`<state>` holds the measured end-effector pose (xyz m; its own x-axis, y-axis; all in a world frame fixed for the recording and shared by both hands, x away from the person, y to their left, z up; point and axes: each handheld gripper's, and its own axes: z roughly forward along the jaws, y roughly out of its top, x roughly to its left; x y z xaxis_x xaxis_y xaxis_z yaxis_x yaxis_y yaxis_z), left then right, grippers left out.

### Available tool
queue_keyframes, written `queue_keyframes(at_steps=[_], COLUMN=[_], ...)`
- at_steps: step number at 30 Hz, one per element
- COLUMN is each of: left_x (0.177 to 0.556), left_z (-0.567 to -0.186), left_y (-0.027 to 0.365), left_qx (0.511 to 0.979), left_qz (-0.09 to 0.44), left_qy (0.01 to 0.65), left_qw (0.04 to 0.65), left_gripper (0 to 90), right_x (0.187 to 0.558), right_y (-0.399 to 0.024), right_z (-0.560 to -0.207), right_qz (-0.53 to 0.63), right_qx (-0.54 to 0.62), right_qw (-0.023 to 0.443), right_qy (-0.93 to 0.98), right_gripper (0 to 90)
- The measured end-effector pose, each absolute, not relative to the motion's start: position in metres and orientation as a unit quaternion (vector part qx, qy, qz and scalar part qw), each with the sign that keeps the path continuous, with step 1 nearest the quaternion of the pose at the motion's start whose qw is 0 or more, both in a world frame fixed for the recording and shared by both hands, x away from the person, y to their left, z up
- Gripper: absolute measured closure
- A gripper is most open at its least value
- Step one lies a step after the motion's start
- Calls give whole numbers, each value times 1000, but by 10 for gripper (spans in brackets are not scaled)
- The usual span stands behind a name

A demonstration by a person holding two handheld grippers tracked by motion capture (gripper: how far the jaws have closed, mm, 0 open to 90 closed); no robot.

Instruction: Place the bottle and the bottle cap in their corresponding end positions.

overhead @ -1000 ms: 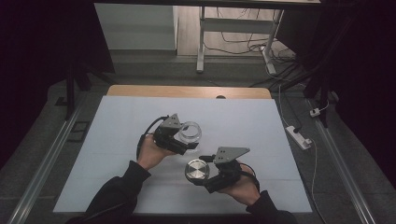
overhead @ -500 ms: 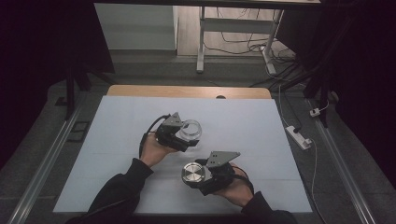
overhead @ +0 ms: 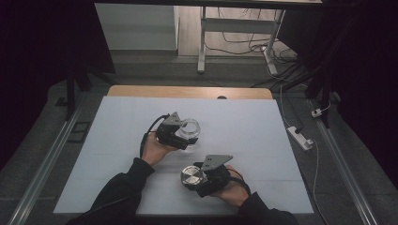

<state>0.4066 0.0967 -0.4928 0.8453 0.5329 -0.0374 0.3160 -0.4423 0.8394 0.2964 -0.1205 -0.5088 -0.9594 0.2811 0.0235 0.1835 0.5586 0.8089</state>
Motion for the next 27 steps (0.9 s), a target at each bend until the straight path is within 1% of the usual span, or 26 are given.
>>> queue_keyframes(at_steps=[14, 27], left_x=[412, 413], left_z=[-504, -511], left_y=[92, 89], left_qx=[843, 851], left_qz=[121, 120], left_qy=[253, 249], left_qw=[460, 447], left_gripper=[155, 155], right_x=[304, 307], right_y=[-114, -112], right_z=[-527, -535], right_qz=[427, 413], right_qx=[136, 141], right_qw=[61, 56], right_qy=[892, 898], right_gripper=[199, 197])
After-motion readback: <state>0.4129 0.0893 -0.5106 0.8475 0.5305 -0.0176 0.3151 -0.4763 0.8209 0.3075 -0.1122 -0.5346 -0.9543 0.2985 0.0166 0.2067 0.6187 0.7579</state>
